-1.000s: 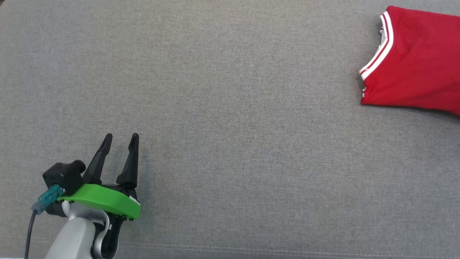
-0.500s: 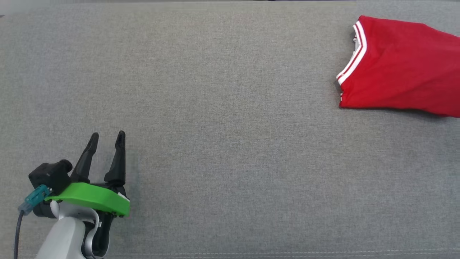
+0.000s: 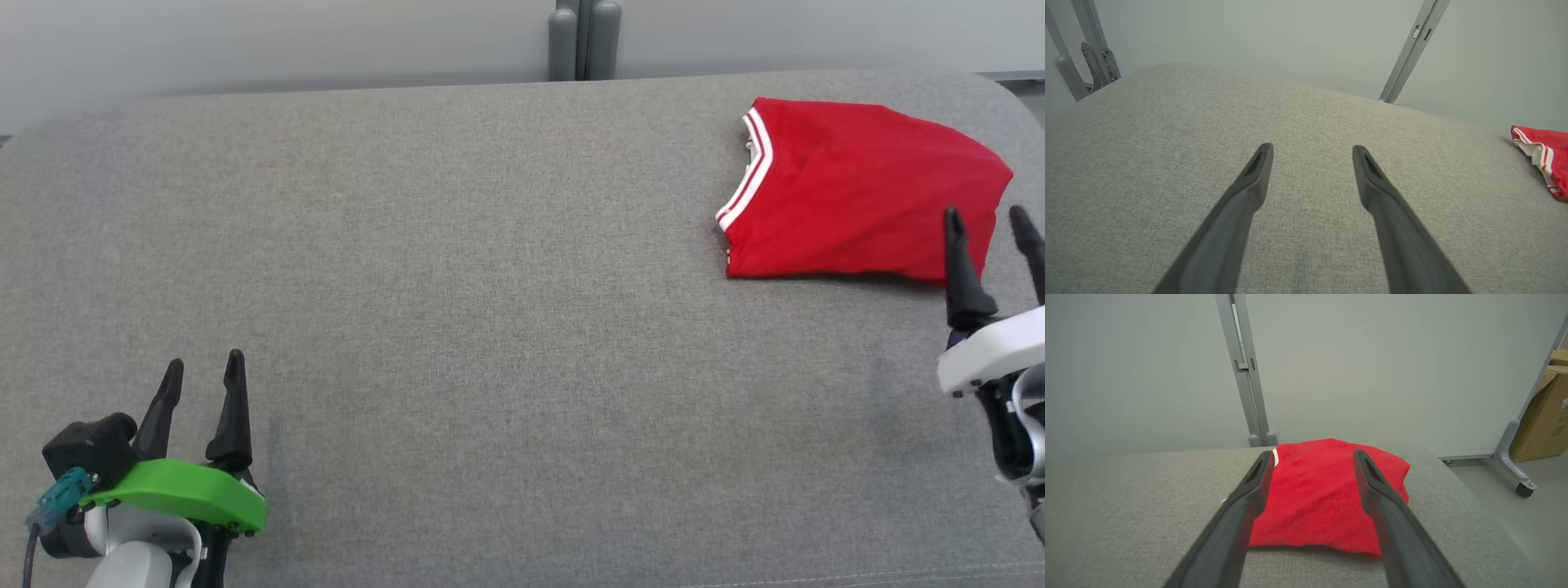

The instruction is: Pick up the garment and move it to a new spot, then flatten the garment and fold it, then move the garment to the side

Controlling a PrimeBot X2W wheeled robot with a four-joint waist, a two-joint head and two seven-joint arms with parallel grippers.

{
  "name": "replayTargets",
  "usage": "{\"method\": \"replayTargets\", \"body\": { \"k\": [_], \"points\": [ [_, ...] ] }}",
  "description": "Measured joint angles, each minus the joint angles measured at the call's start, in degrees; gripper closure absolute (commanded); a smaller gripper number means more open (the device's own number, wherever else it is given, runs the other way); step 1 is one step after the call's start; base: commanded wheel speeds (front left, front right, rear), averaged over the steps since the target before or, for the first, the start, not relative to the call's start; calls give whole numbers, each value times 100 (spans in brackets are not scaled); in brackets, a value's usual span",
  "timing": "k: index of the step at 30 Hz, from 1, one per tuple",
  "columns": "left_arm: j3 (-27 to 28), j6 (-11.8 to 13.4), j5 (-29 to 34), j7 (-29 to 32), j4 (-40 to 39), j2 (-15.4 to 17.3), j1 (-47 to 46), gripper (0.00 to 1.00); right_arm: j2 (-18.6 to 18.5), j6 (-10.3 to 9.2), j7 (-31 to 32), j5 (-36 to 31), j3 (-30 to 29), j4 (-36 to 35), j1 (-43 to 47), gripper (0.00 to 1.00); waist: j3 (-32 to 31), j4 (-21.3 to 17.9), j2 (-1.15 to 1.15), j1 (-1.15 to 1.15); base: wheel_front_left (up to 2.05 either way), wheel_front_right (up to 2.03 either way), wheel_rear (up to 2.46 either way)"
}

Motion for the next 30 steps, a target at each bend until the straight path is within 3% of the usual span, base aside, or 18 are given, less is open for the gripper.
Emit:
{"method": "replayTargets", "body": {
  "k": [7,13,25,26,30],
  "points": [
    [52,60,341,0,-13,19,188,0,617,-1,8,-616,154,-442,600,0,-329,-12,0,0,0,0,0],
    [76,60,545,0,-49,-14,322,0,1110,-2,8,-834,-288,-488,1199,0,-528,-1,0,0,0,0,0],
    [137,60,653,0,19,-143,596,0,1307,-1,8,-1480,-717,-572,1810,0,-717,-8,0,0,0,0,0],
    [125,54,665,0,20,-151,596,100,1308,-1,8,-1537,-770,-572,1873,100,-723,10,0,0,0,0,0],
    [48,54,660,7,243,-255,683,100,1494,-2,7,-1552,-691,-337,2036,100,-726,16,0,0,0,0,0]
  ]
}}
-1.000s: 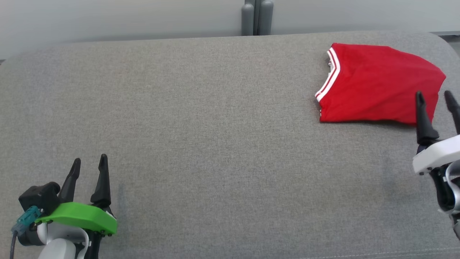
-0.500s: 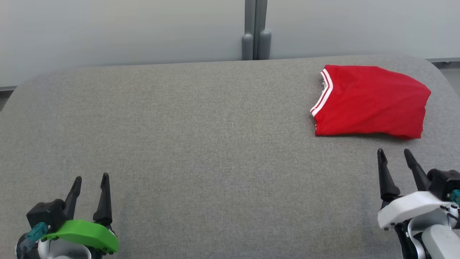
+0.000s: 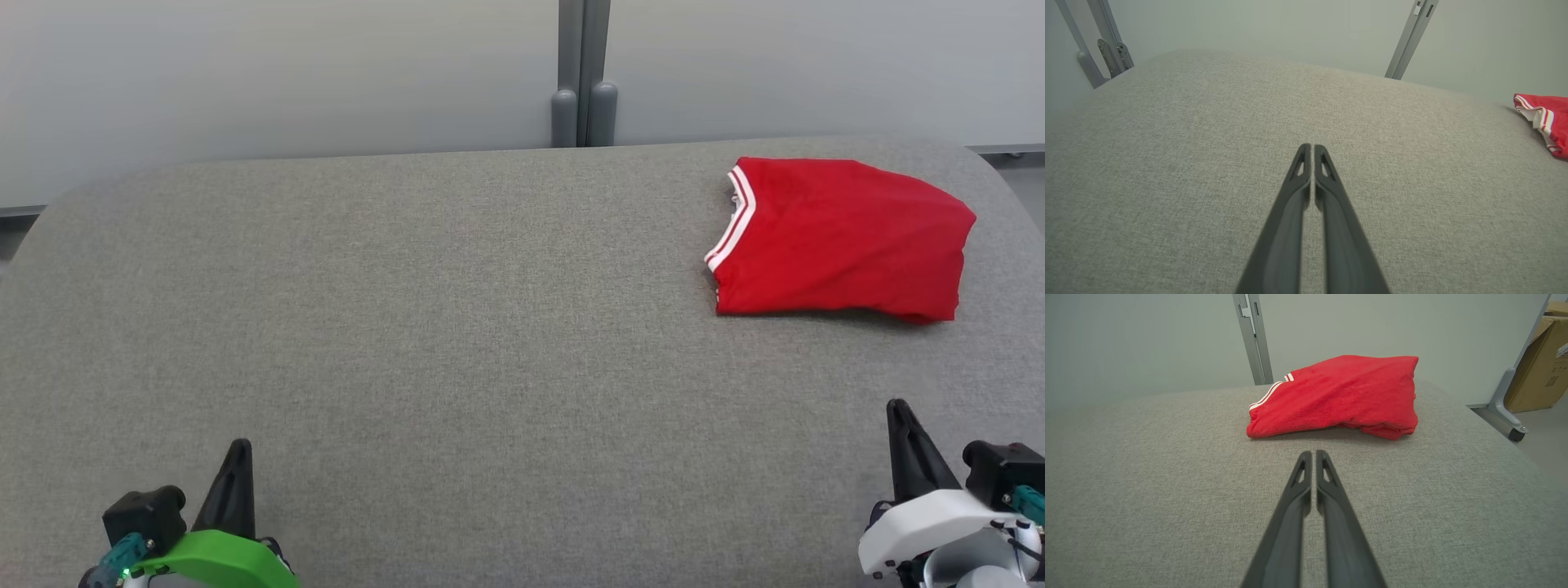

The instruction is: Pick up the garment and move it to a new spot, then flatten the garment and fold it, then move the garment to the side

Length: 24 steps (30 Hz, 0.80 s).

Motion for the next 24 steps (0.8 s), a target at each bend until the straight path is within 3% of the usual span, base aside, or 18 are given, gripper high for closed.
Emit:
{"method": "replayTargets", "body": {
  "k": [5,24],
  "points": [
    [14,-3,-92,55,114,-83,77,100,137,16,30,90,12,90,91,100,-1,-3,0,0,0,0,0],
    [335,-63,-1239,506,120,-193,62,100,330,264,374,1417,-298,86,23,100,-2,-17,0,0,0,0,0]
  ]
}}
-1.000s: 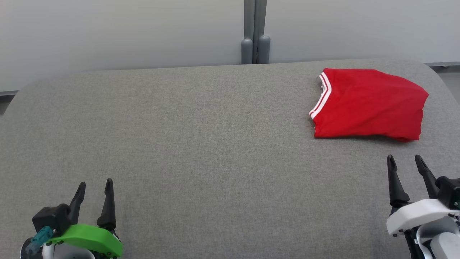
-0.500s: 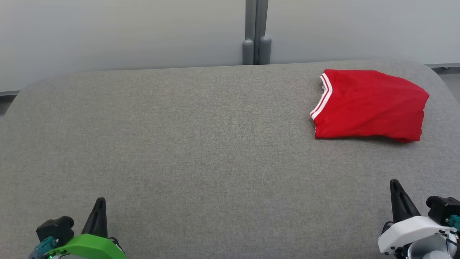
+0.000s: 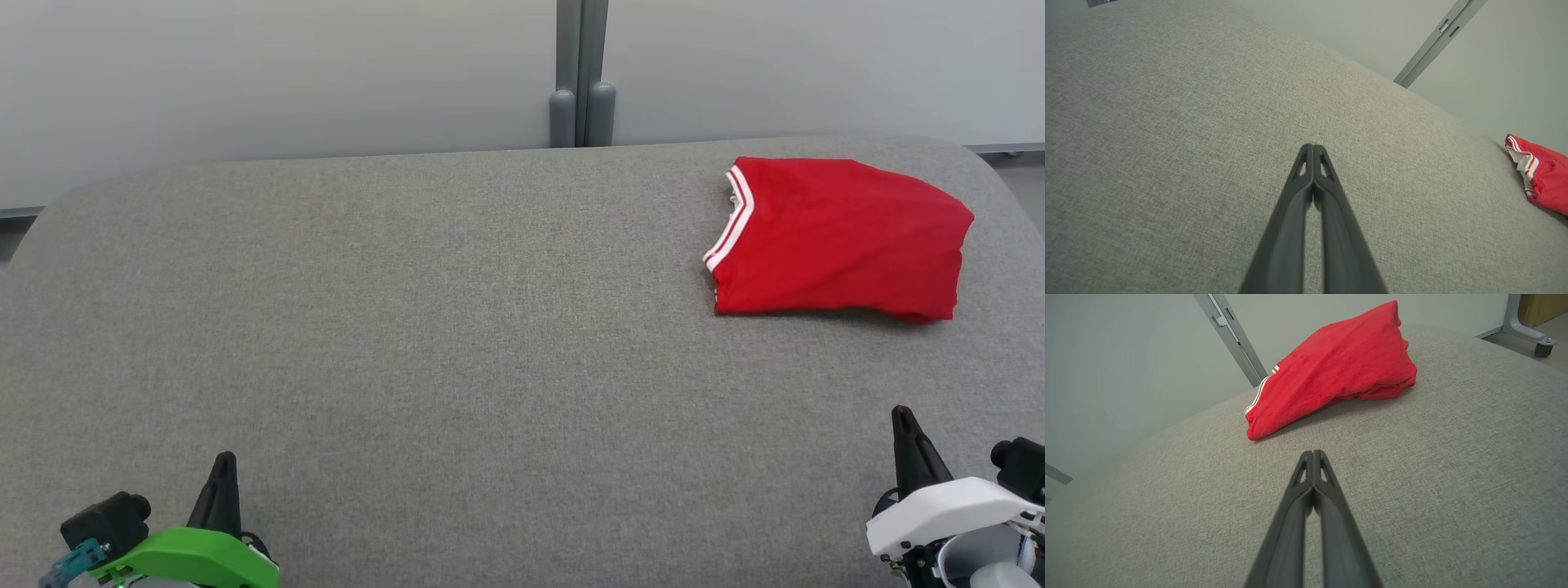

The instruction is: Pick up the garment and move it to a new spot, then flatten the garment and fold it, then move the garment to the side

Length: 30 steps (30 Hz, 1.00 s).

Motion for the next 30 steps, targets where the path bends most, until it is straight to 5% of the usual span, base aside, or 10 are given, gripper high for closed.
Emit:
{"method": "replayTargets", "body": {
  "k": [30],
  "points": [
    [397,-201,-1815,608,-180,-153,-93,100,348,401,604,2030,-522,82,-274,100,-2,-20,0,0,0,0,0]
  ]
}}
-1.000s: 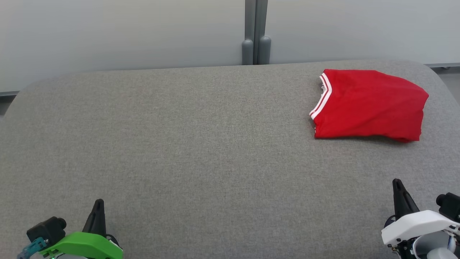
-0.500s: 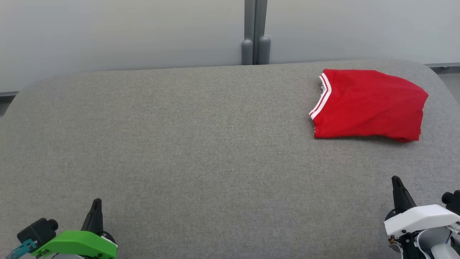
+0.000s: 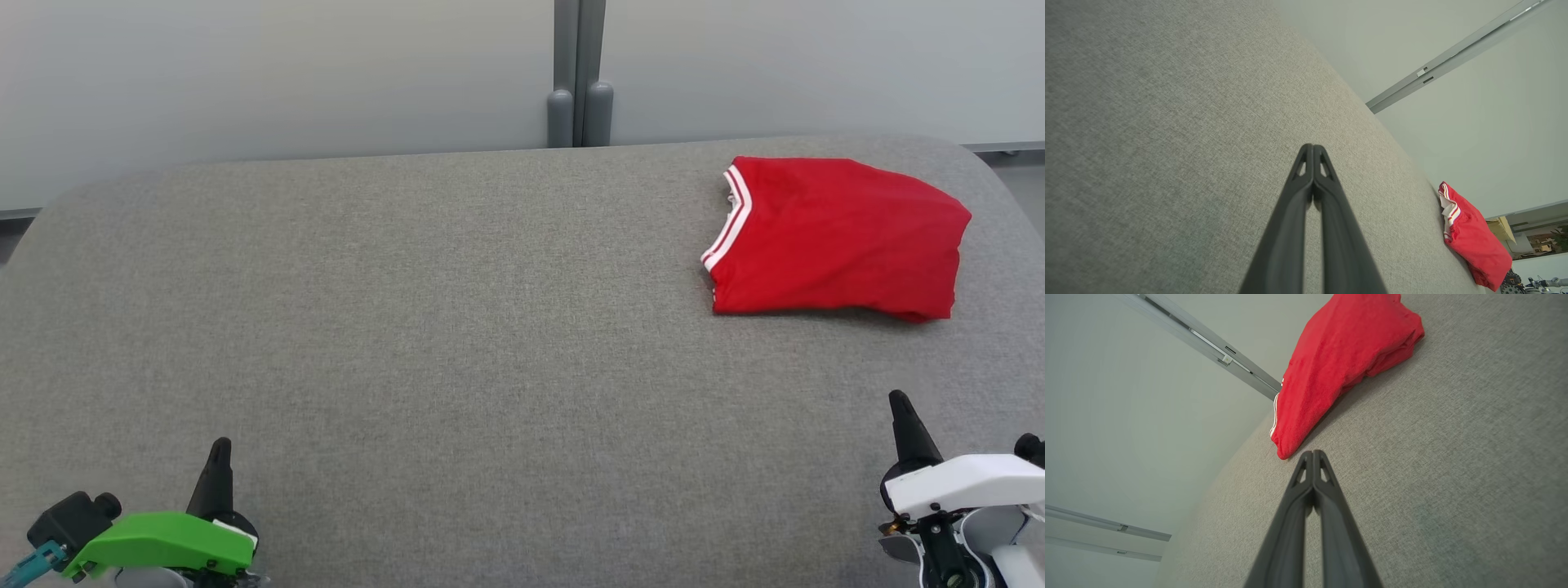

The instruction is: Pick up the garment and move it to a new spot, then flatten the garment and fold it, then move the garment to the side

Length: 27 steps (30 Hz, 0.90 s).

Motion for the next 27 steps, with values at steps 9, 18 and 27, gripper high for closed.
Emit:
{"method": "replayTargets", "body": {
  "k": [9,18,27],
  "points": [
    [174,-92,-856,277,-67,-71,-37,100,164,197,283,892,-241,64,-201,100,-1,-11,0,0,0,0,0],
    [280,-146,-1368,420,-151,-107,-74,100,230,307,449,1483,-399,101,-275,100,-2,-17,0,0,0,0,0],
    [383,-197,-1903,604,-200,-168,-120,100,355,447,603,2079,-533,144,-363,100,-2,-24,0,0,0,0,0]
  ]
}}
